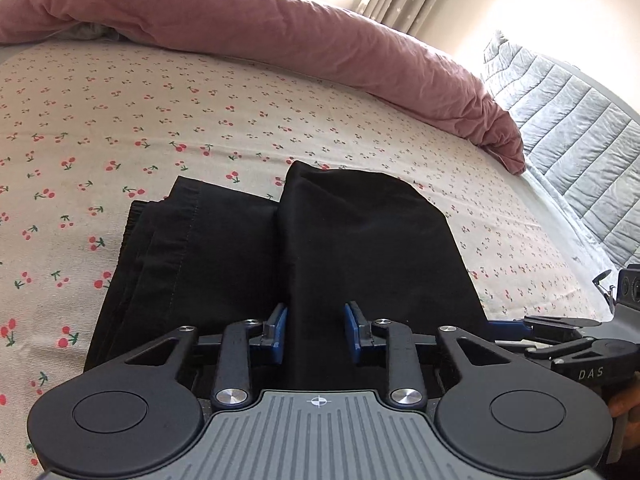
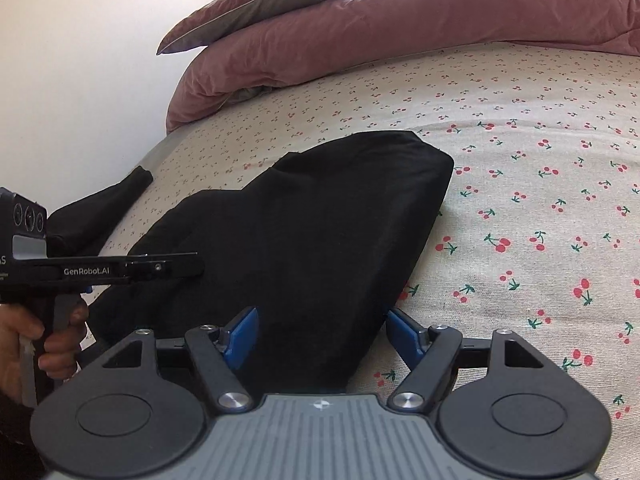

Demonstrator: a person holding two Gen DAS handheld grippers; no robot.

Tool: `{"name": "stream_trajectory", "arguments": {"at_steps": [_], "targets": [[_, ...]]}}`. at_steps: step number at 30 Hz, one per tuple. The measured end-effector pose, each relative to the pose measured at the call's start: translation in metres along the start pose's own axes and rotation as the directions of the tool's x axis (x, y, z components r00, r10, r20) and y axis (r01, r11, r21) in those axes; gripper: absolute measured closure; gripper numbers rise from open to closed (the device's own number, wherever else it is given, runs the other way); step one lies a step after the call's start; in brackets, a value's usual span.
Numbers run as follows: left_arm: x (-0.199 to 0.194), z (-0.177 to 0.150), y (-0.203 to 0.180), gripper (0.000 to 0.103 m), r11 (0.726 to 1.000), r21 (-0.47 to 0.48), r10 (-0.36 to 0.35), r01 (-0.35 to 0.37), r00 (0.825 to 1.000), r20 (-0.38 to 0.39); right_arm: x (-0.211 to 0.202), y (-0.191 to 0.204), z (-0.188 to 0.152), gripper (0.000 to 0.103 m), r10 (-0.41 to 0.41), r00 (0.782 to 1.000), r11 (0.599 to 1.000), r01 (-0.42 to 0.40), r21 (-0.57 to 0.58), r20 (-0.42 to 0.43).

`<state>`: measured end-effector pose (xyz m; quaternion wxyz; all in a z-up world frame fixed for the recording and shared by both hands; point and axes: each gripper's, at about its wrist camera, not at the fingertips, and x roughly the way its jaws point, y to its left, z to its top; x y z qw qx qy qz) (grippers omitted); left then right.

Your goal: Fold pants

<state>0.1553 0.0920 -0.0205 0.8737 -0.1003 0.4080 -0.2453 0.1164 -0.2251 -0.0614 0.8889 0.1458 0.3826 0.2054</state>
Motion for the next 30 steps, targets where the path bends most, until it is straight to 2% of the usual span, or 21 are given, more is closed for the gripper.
{"name": "stream_trajectory", "arguments": {"at_steps": [2, 5, 11, 15, 20, 23, 25, 27, 29, 30], "targets": [[0.001, 0.0, -0.002, 0.098, 1.0, 0.009, -0.001, 0.001, 1.0, 0.001, 0.003, 0.001, -0.002, 0.029, 0.001, 1.0, 1.0, -0.001, -0.014, -0.007], [-0.005, 0.0, -0.012, 0.102, 0.999, 0.039, 0.016, -0.018, 0.999, 0.042, 0.004, 0.002, -0.001, 0.029, 0.0, 1.0, 1.0, 0.0, -0.027, -0.004], [-0.033, 0.01, -0.02, 0.102, 0.997, 0.071, 0.0, -0.009, 0.991, 0.13, -0.001, -0.001, 0.002, 0.029, -0.002, 1.0, 1.0, 0.002, -0.013, 0.022], [-0.051, 0.015, -0.008, 0.102, 0.999, 0.051, 0.005, -0.013, 0.988, 0.153, -0.005, -0.004, 0.003, 0.028, 0.007, 0.999, 1.0, -0.006, -0.009, 0.034], [-0.063, 0.012, 0.024, 0.102, 0.997, -0.011, 0.078, -0.078, 0.984, 0.157, -0.003, -0.006, 0.001, 0.028, 0.001, 1.0, 1.0, -0.001, -0.003, 0.021], [-0.07, 0.008, 0.045, 0.102, 0.994, -0.061, 0.101, -0.093, 0.983, 0.153, -0.003, -0.006, 0.0, 0.027, 0.004, 1.0, 1.0, -0.004, -0.006, 0.019], [-0.066, 0.006, 0.055, 0.098, 0.993, -0.059, 0.106, -0.1, 0.987, 0.121, -0.002, -0.005, 0.0, 0.027, 0.007, 1.0, 1.0, -0.006, -0.01, 0.016], [-0.062, 0.003, 0.064, 0.09, 0.989, -0.078, 0.13, -0.122, 0.986, 0.101, 0.004, -0.003, 0.004, 0.026, 0.011, 1.0, 1.0, -0.011, -0.013, 0.012], [-0.064, 0.002, 0.069, 0.088, 0.99, -0.082, 0.12, -0.111, 0.987, 0.106, 0.007, -0.001, 0.005, 0.025, 0.014, 1.0, 1.0, -0.014, -0.011, 0.011], [-0.066, 0.002, 0.069, 0.08, 0.99, -0.079, 0.126, -0.117, 0.985, 0.118, 0.007, -0.001, 0.006, 0.025, 0.018, 1.0, 1.0, -0.018, -0.008, 0.011]]}}
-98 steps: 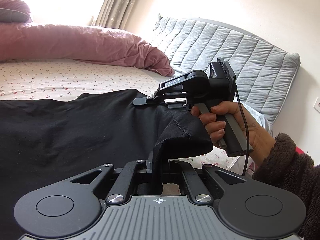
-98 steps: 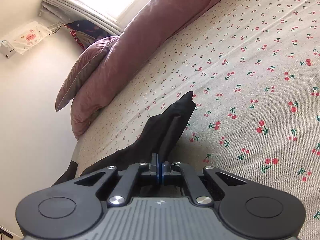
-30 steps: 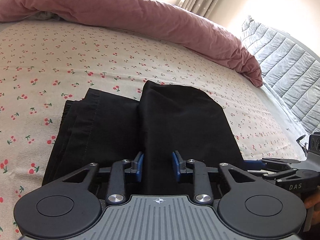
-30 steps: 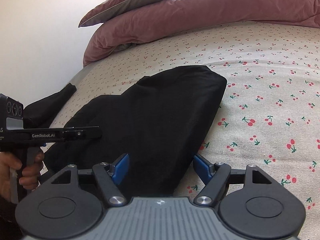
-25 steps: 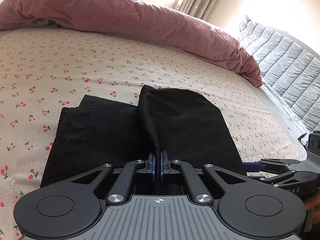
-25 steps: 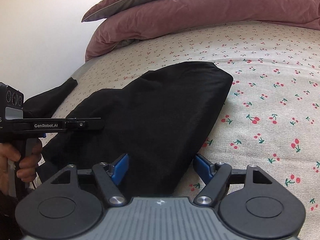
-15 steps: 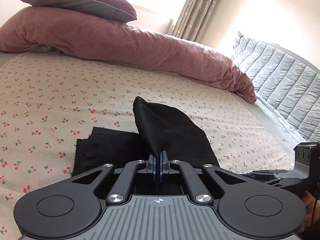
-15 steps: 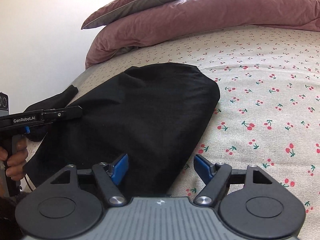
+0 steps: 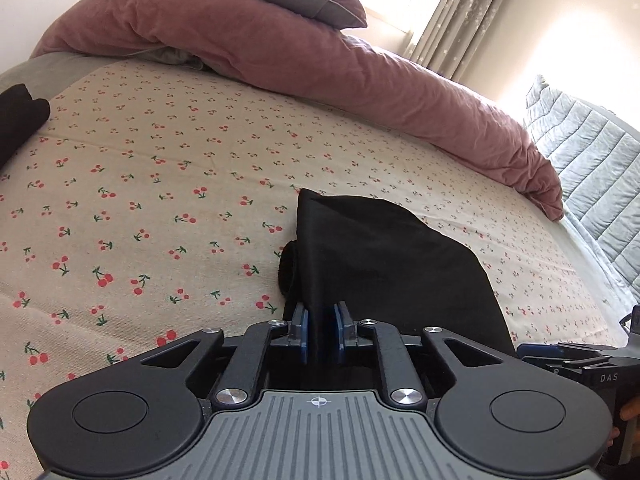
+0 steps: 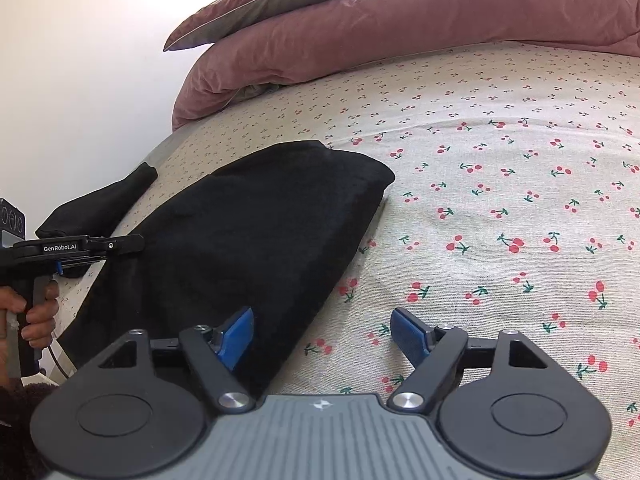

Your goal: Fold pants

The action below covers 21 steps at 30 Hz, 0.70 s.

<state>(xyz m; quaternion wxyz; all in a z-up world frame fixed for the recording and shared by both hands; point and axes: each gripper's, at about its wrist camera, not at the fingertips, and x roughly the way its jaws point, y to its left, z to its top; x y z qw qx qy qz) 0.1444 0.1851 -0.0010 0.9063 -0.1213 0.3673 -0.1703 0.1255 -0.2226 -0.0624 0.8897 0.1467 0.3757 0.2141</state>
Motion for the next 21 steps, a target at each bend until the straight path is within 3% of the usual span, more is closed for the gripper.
{"name": "stream_trajectory", "arguments": {"at_steps": [1, 3, 4, 9, 12, 14, 18, 20, 21], "targets": [[-0.003, 0.001, -0.001, 0.073, 1.0, 0.017, 0.015, -0.015, 1.0, 0.019, 0.001, 0.001, 0.001, 0.025, 0.005, 1.0, 1.0, -0.005, 0.005, -0.002], [-0.004, 0.005, -0.001, 0.03, 0.998, 0.058, 0.023, -0.024, 0.999, 0.033, 0.003, 0.0, 0.002, 0.025, 0.03, 1.0, 0.999, -0.03, 0.028, -0.005], [-0.002, 0.007, 0.0, 0.028, 0.998, 0.062, 0.005, -0.007, 1.0, 0.022, 0.005, -0.001, 0.003, 0.025, 0.05, 0.999, 0.998, -0.049, 0.047, -0.01], [0.029, 0.007, 0.018, 0.033, 0.993, -0.065, -0.102, 0.096, 0.989, -0.104, 0.011, -0.008, 0.002, 0.025, 0.117, 0.993, 0.985, -0.115, 0.129, -0.005], [0.045, 0.002, 0.024, 0.047, 0.982, -0.131, -0.158, 0.138, 0.976, -0.151, 0.015, -0.011, 0.001, 0.026, 0.151, 0.988, 0.972, -0.151, 0.181, 0.01], [0.049, 0.001, 0.023, 0.049, 0.979, -0.143, -0.166, 0.145, 0.975, -0.149, 0.021, -0.014, -0.001, 0.036, 0.183, 0.983, 0.956, -0.184, 0.227, 0.025], [0.049, -0.003, 0.024, 0.064, 0.963, -0.177, -0.226, 0.201, 0.964, -0.138, 0.031, -0.014, -0.006, 0.05, 0.207, 0.976, 0.931, -0.217, 0.292, 0.063], [0.05, -0.005, 0.022, 0.066, 0.957, -0.193, -0.242, 0.215, 0.962, -0.129, 0.032, -0.013, -0.005, 0.068, 0.194, 0.979, 0.927, -0.202, 0.316, 0.056], [0.049, -0.005, 0.02, 0.069, 0.954, -0.201, -0.249, 0.222, 0.961, -0.121, 0.032, -0.015, -0.004, 0.071, 0.197, 0.979, 0.921, -0.202, 0.332, 0.051]]}}
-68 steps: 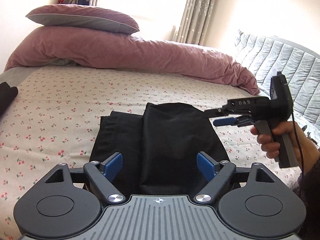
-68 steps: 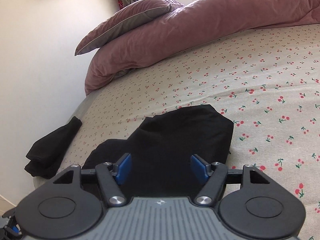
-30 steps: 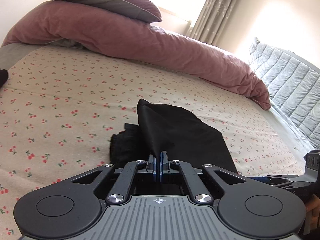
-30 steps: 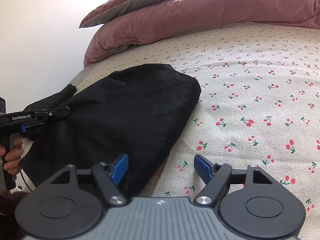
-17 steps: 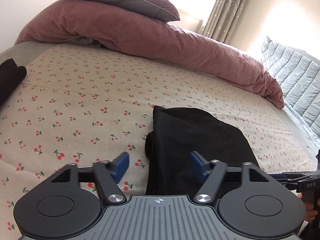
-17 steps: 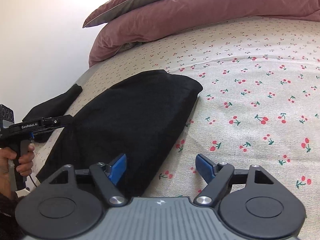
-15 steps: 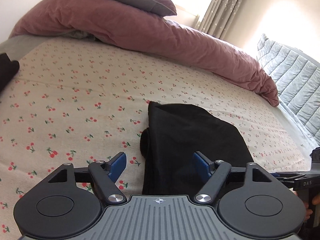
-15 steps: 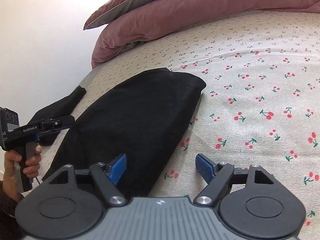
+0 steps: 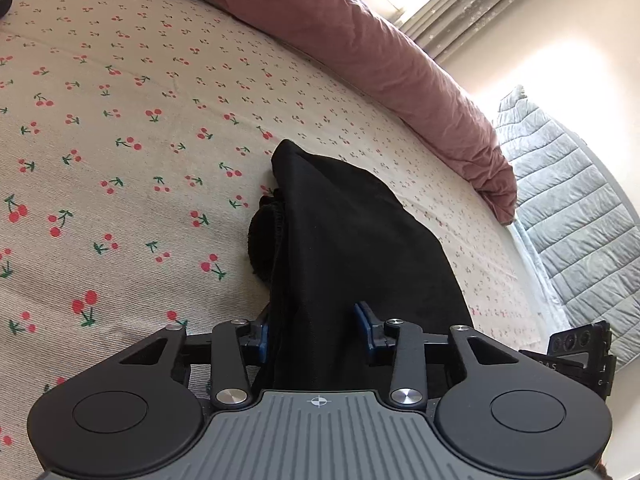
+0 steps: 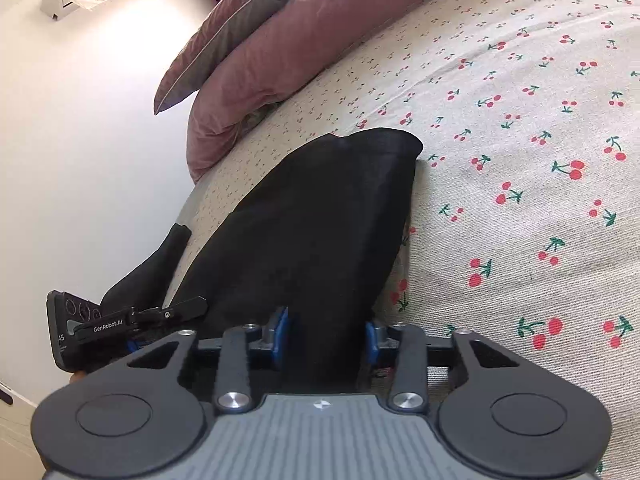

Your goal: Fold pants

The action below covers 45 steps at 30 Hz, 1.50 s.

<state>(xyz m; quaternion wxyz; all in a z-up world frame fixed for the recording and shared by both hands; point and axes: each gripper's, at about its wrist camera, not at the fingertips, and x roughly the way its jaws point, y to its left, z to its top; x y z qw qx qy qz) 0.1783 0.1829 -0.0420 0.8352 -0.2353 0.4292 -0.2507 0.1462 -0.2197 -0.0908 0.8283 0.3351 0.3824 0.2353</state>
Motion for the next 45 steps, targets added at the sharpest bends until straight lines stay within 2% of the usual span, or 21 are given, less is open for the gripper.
{"name": "stream_trajectory", "arguments": {"at_steps": [2, 3, 6, 11, 18, 25, 27, 29, 30, 32, 33, 36, 38, 40, 42, 43, 45], "targets": [[0.001, -0.002, -0.007, 0.076, 1.0, -0.008, -0.026, 0.026, 1.0, 0.014, -0.006, -0.004, 0.003, 0.081, 0.003, 1.0, 0.999, -0.003, 0.04, -0.002], [0.002, -0.002, -0.012, 0.081, 0.999, -0.01, -0.043, 0.043, 0.999, 0.02, -0.01, -0.005, 0.004, 0.082, 0.004, 1.0, 0.999, -0.004, 0.05, 0.004], [0.012, -0.004, -0.03, 0.085, 0.997, -0.01, -0.074, 0.074, 0.997, 0.027, -0.028, -0.008, 0.01, 0.087, -0.011, 0.999, 0.998, 0.009, 0.059, 0.03], [0.042, -0.009, -0.071, 0.086, 0.997, 0.052, -0.057, 0.056, 0.998, 0.021, -0.056, -0.019, 0.02, 0.09, -0.06, 0.994, 0.995, 0.052, 0.09, 0.086], [0.08, -0.008, -0.117, 0.086, 0.993, 0.111, -0.053, 0.047, 0.997, 0.052, -0.085, -0.037, 0.048, 0.091, -0.118, 0.976, 0.993, 0.11, 0.052, 0.181], [0.104, 0.001, -0.132, 0.085, 0.988, 0.149, -0.066, 0.044, 0.988, 0.142, -0.09, -0.056, 0.082, 0.091, -0.098, 0.958, 0.993, 0.112, -0.037, 0.27], [0.117, 0.005, -0.127, 0.078, 0.99, 0.139, -0.016, -0.005, 0.989, 0.147, -0.084, -0.063, 0.09, 0.088, -0.104, 0.952, 0.991, 0.123, -0.048, 0.287], [0.126, 0.005, -0.12, 0.07, 0.986, 0.148, 0.055, -0.076, 0.988, 0.143, -0.078, -0.074, 0.094, 0.072, -0.16, 0.944, 0.983, 0.178, -0.036, 0.289], [0.127, 0.003, -0.121, 0.065, 0.981, 0.169, 0.068, -0.094, 0.986, 0.153, -0.074, -0.078, 0.094, 0.068, -0.207, 0.937, 0.974, 0.224, -0.03, 0.281], [0.121, 0.001, -0.128, 0.064, 0.966, 0.222, 0.096, -0.133, 0.98, 0.172, -0.066, -0.081, 0.093, 0.061, -0.314, 0.913, 0.938, 0.341, -0.065, 0.261], [0.118, 0.001, -0.133, 0.067, 0.957, 0.243, 0.113, -0.157, 0.976, 0.184, -0.065, -0.081, 0.091, 0.059, -0.335, 0.907, 0.925, 0.367, -0.092, 0.255], [0.1, -0.003, -0.146, 0.066, 0.926, 0.301, 0.151, -0.225, 0.956, 0.252, -0.073, -0.073, 0.087, 0.053, -0.333, 0.906, 0.921, 0.372, -0.117, 0.261], [0.088, -0.006, -0.154, 0.066, 0.909, 0.333, 0.163, -0.25, 0.95, 0.267, -0.081, -0.065, 0.083, 0.046, -0.332, 0.899, 0.914, 0.381, -0.137, 0.285], [0.078, -0.013, -0.165, 0.066, 0.888, 0.374, 0.165, -0.267, 0.945, 0.282, -0.087, -0.055, 0.077, 0.044, -0.339, 0.89, 0.898, 0.402, -0.178, 0.305], [0.07, -0.022, -0.176, 0.066, 0.871, 0.419, 0.144, -0.257, 0.949, 0.282, -0.09, -0.043, 0.069, 0.044, -0.349, 0.88, 0.873, 0.43, -0.228, 0.323], [0.067, -0.027, -0.18, 0.066, 0.865, 0.437, 0.13, -0.244, 0.953, 0.274, -0.089, -0.039, 0.065, 0.044, -0.349, 0.88, 0.867, 0.434, -0.246, 0.323], [0.063, -0.04, -0.191, 0.066, 0.851, 0.482, 0.097, -0.209, 0.964, 0.248, -0.086, -0.032, 0.056, 0.044, -0.329, 0.895, 0.87, 0.411, -0.272, 0.301]]}}
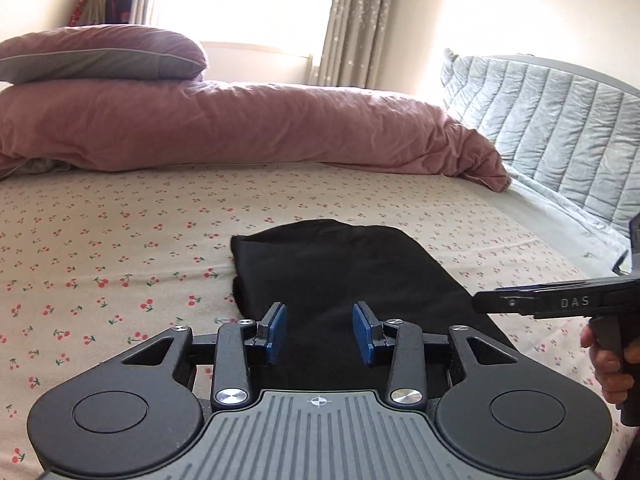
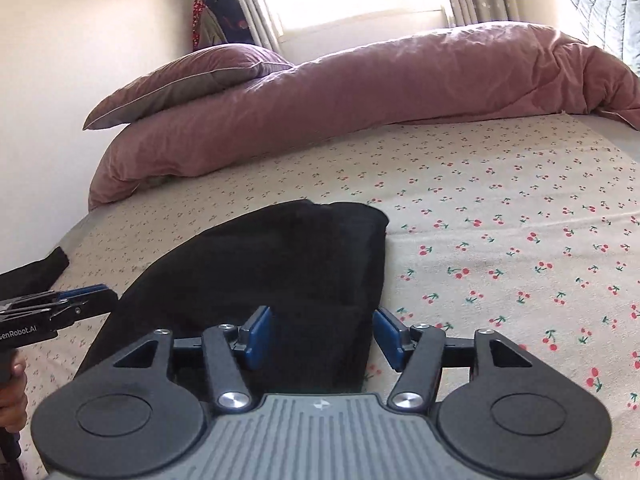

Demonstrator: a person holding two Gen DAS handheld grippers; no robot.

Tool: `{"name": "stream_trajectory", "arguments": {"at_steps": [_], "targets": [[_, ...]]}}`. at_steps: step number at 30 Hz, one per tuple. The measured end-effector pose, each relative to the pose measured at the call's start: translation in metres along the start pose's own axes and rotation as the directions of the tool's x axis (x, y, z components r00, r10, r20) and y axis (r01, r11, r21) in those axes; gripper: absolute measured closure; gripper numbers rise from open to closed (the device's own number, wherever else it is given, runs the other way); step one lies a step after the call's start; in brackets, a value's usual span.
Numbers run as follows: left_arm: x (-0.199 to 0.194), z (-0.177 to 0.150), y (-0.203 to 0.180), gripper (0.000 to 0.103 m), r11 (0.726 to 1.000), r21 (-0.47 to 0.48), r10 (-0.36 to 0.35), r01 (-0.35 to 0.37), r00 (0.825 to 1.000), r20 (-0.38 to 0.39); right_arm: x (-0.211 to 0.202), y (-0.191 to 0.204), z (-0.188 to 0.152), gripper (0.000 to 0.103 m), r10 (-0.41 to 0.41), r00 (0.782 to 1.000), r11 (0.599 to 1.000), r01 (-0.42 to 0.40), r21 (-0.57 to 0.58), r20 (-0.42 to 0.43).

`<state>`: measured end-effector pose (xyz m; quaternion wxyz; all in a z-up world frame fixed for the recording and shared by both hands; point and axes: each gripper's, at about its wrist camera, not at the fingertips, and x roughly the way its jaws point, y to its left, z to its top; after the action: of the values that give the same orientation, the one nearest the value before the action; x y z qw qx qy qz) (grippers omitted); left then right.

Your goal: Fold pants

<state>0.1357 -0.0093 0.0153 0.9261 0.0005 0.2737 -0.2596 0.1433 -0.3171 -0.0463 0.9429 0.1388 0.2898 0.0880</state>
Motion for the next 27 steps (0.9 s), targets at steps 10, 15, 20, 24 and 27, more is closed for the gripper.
{"name": "stream_trajectory", "arguments": {"at_steps": [10, 15, 20, 24, 27], "targets": [[0.005, -0.057, -0.041, 0.067, 0.979, 0.199, -0.003, 0.04, 0.983, -0.185, -0.005, 0.029, -0.038, 0.044, -0.065, 0.995, 0.984, 0.051, -0.17, -0.077], [-0.011, -0.064, -0.037, 0.067, 0.98, 0.196, 0.002, 0.04, 0.978, -0.209, -0.017, 0.02, -0.053, 0.043, -0.059, 0.989, 0.99, 0.041, -0.133, -0.134], [-0.027, -0.062, -0.035, 0.062, 0.991, 0.133, 0.019, 0.011, 0.975, -0.22, -0.037, 0.018, -0.058, 0.043, -0.08, 0.985, 0.994, 0.068, -0.083, -0.151], [-0.037, -0.06, -0.043, 0.038, 0.994, 0.101, 0.051, -0.031, 0.977, -0.207, -0.054, 0.022, -0.057, 0.039, -0.099, 0.989, 0.994, 0.093, -0.058, -0.111], [-0.041, -0.06, -0.049, 0.028, 0.991, 0.094, 0.109, -0.092, 0.974, -0.198, -0.062, 0.026, -0.056, 0.036, -0.121, 0.989, 0.992, 0.117, -0.053, -0.08]]}}
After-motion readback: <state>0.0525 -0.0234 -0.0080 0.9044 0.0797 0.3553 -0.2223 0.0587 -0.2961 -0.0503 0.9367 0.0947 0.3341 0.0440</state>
